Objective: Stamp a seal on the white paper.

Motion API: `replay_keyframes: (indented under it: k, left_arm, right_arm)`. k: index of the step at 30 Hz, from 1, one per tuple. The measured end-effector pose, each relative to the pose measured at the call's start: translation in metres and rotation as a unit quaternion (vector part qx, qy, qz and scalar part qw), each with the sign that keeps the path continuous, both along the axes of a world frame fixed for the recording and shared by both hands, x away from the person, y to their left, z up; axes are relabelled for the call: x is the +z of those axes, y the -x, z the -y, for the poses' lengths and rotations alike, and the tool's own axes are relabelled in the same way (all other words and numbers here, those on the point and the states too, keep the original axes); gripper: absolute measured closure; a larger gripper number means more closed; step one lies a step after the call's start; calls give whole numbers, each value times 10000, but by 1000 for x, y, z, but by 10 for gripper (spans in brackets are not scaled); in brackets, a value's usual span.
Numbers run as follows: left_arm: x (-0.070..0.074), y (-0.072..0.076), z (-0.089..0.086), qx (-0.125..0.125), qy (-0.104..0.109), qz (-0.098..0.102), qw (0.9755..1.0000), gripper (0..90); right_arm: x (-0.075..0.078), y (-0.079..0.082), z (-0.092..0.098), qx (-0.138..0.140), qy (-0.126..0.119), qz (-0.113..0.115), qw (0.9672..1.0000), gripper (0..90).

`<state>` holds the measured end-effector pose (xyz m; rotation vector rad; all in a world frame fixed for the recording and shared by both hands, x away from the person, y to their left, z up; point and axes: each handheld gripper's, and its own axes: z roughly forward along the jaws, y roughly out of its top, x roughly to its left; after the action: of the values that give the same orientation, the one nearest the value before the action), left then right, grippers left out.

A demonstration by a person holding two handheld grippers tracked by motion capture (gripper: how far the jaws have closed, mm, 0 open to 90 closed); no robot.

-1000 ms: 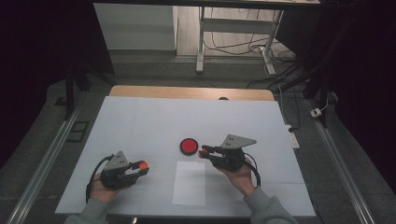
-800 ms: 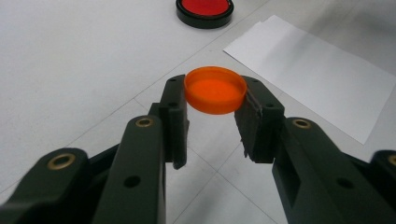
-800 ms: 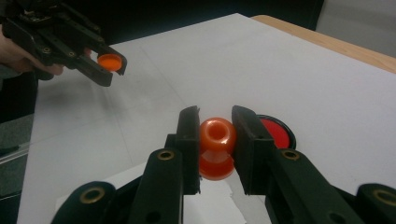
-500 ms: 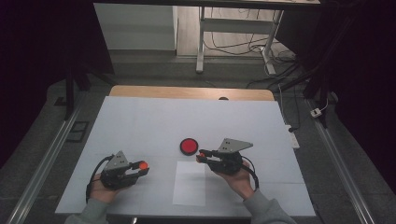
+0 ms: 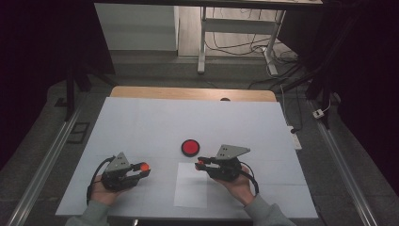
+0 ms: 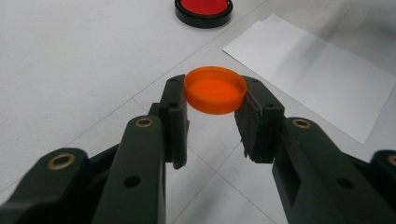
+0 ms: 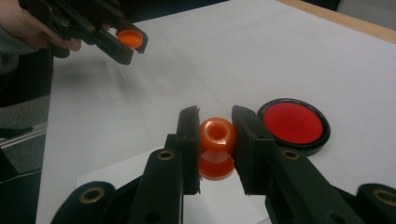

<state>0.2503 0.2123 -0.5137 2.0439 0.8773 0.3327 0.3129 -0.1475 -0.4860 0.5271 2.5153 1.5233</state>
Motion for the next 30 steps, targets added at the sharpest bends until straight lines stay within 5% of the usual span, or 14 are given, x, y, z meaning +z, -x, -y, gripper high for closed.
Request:
replay_keyframes:
  k: [30]
  left_arm:
    - [0, 0, 0, -6, -3, 1, 10000, 650]
  right_arm:
    - [-30, 12, -26, 373, 609, -174, 9973, 718]
